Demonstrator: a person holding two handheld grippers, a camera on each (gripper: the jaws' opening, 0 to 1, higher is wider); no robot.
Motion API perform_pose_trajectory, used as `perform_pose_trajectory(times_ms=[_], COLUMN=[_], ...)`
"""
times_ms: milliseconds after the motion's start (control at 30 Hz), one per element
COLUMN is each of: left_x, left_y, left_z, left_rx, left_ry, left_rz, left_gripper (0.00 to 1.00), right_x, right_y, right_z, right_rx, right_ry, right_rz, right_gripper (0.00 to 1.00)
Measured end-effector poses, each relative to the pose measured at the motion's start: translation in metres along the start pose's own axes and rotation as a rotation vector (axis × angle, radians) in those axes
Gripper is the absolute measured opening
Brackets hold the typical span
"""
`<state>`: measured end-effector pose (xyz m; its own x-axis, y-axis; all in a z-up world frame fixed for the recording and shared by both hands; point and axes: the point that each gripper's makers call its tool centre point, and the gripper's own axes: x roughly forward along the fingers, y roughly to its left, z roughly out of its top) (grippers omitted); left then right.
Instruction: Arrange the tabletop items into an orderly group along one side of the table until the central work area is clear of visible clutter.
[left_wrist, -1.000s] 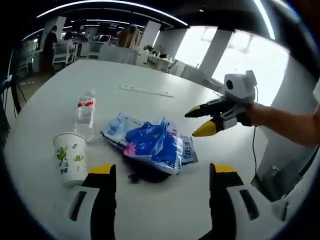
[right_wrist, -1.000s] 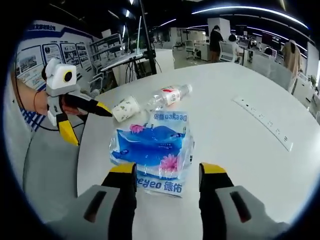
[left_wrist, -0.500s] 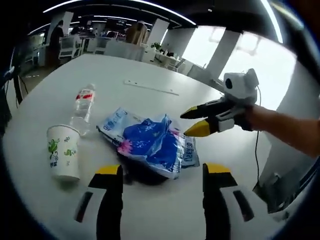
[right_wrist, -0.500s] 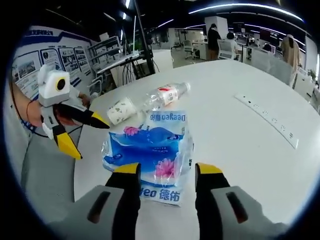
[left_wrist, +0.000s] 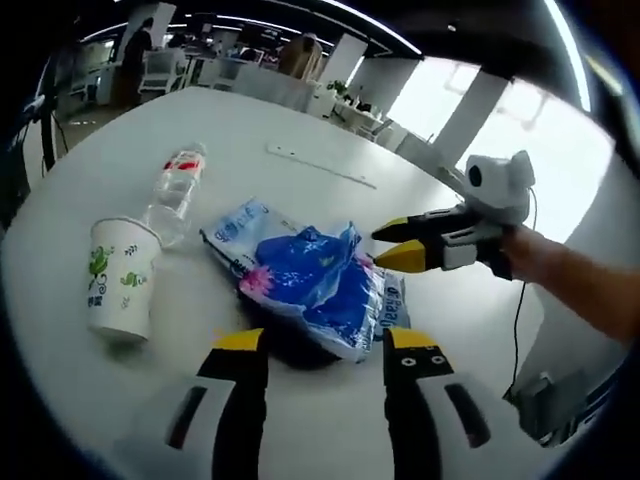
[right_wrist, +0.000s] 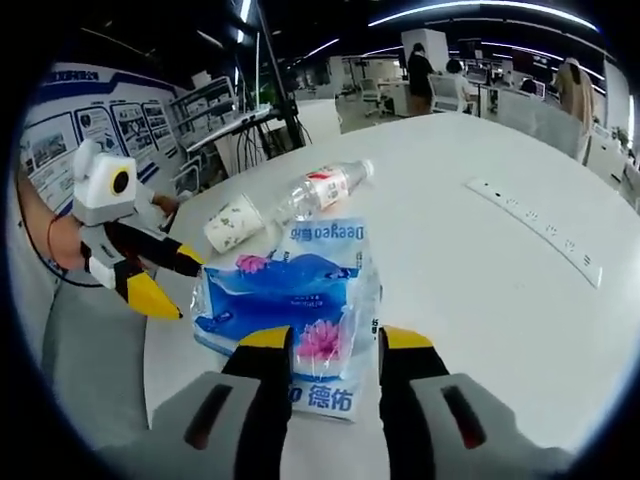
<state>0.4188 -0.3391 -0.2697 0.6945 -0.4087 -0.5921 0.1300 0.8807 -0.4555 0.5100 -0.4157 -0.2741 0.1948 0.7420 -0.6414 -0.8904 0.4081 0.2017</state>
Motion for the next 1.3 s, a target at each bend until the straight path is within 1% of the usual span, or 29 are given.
perform_pose_trajectory(times_ms=[100, 200, 300, 433, 500, 567, 600, 767, 800, 900, 1033, 1100, 1167, 1233, 1300], left_x=[0.003, 0.006, 0.007, 0.011, 0.011, 0.012, 0.012, 0.013, 0.013, 0.012, 0.008, 0.006, 0.006, 0.006, 0.006], left_y=[0.001, 0.002, 0.002, 0.000, -0.001, 0.000, 0.000, 0.002, 0.001, 0.001, 0.001, -0.002, -0.005, -0.009, -0.014], left_z=[0.000, -0.003, -0.004, -0.006, -0.006, -0.008, -0.009, -0.008, -0.009, -0.006, 0.001, 0.009, 0.015, 0.023, 0.032], left_rx=[-0.047, -0.046, -0.069, -0.081, -0.087, -0.083, -0.081, -0.092, -0.086, -0.061, -0.053, -0.040, -0.018, 0.022, 0.037], left_ry=[-0.001, 0.009, 0.010, 0.019, 0.015, 0.030, 0.031, 0.024, 0.028, 0.024, 0.007, -0.010, -0.014, -0.018, -0.025], left_rz=[-0.001, 0.003, -0.002, -0.013, -0.016, -0.015, -0.017, -0.010, -0.015, -0.014, -0.017, -0.023, -0.038, -0.048, -0.062], left_gripper=[0.42, 0.38, 0.32, 0.27, 0.22, 0.14, 0.14, 0.09, 0.06, 0.04, 0.03, 0.02, 0.01, 0.00, 0.00], right_x=[0.002, 0.002, 0.003, 0.004, 0.004, 0.003, 0.003, 0.002, 0.001, -0.003, -0.012, -0.018, -0.025, -0.032, -0.041], right_y=[-0.002, -0.003, -0.004, -0.003, -0.005, -0.004, -0.004, -0.003, -0.003, -0.001, 0.002, 0.002, 0.001, 0.000, -0.002], right_z=[-0.002, -0.003, -0.003, -0.004, -0.006, -0.006, -0.006, -0.007, -0.006, -0.004, 0.000, 0.002, 0.006, 0.009, 0.014], right_rx=[0.008, 0.015, 0.022, 0.032, 0.025, 0.025, 0.025, 0.027, 0.030, 0.036, 0.043, 0.042, 0.045, 0.048, 0.045], right_ry=[0.004, 0.008, 0.003, 0.006, 0.018, 0.010, 0.010, 0.010, 0.007, -0.003, -0.021, -0.032, -0.049, -0.062, -0.082], right_rz=[-0.004, -0.006, -0.002, -0.002, -0.009, -0.007, -0.008, -0.016, -0.015, -0.020, -0.031, -0.045, -0.061, -0.073, -0.099], right_gripper=[0.28, 0.25, 0.18, 0.16, 0.10, 0.04, 0.03, 0.01, 0.00, 0.00, 0.00, 0.00, 0.00, 0.00, 0.00])
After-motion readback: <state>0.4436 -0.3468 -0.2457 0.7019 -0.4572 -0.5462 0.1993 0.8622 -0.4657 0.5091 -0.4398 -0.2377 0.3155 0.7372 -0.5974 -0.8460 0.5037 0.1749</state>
